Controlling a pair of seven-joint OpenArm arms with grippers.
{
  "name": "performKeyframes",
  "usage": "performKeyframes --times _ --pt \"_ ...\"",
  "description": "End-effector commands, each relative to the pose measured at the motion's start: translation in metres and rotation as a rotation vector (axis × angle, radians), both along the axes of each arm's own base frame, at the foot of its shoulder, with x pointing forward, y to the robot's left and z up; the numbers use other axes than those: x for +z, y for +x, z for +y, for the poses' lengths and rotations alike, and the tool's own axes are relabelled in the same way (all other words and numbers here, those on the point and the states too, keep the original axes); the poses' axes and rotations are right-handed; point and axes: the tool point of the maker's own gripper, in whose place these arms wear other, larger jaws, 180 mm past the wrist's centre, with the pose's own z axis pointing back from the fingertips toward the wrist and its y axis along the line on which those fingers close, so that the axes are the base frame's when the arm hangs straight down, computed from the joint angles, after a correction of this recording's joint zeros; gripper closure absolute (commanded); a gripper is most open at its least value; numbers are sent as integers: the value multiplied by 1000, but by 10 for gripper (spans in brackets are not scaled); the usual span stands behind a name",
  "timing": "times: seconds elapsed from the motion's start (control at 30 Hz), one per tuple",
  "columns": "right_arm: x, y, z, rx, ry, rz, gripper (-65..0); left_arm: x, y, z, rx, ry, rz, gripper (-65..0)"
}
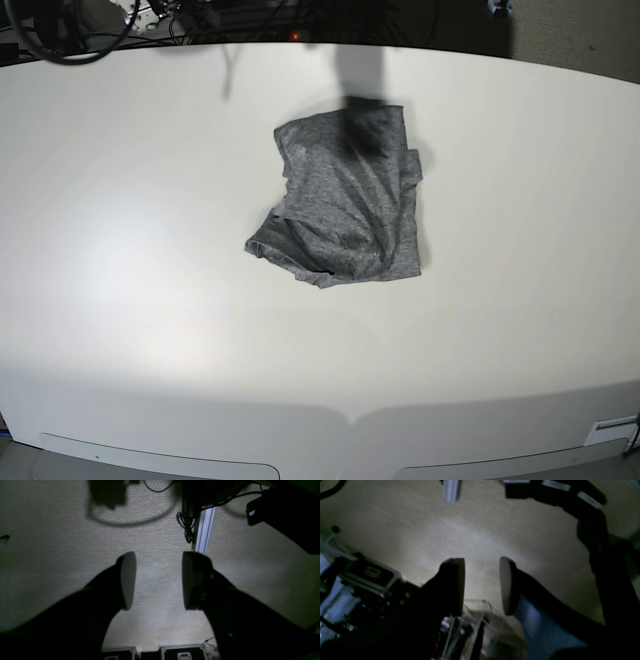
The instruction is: Fold the T-shirt properly
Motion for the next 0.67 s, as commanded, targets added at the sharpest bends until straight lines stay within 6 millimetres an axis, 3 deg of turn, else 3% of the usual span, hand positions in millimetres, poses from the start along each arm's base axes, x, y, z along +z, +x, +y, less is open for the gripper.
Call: performKeyframes --times 0.0,0.17,0.27,0.43,0.63 --pt "1 1 -2 3 4 -1 -237 1 -5 2 4 1 5 -290" --pt "-5 11 27 -28 63 -62 -237 1 1 0 7 -2 -23 -290" --pt "-11 30 40 -77 78 -169 -237 0 8 4 19 32 -64 -290" --pt "-22 53 31 -121 -25 -320 -237 -3 1 -7 39 46 -46 -290" --pt "-29 59 32 -341 -61 -364 -237 -7 -4 -28 64 19 -79 -290"
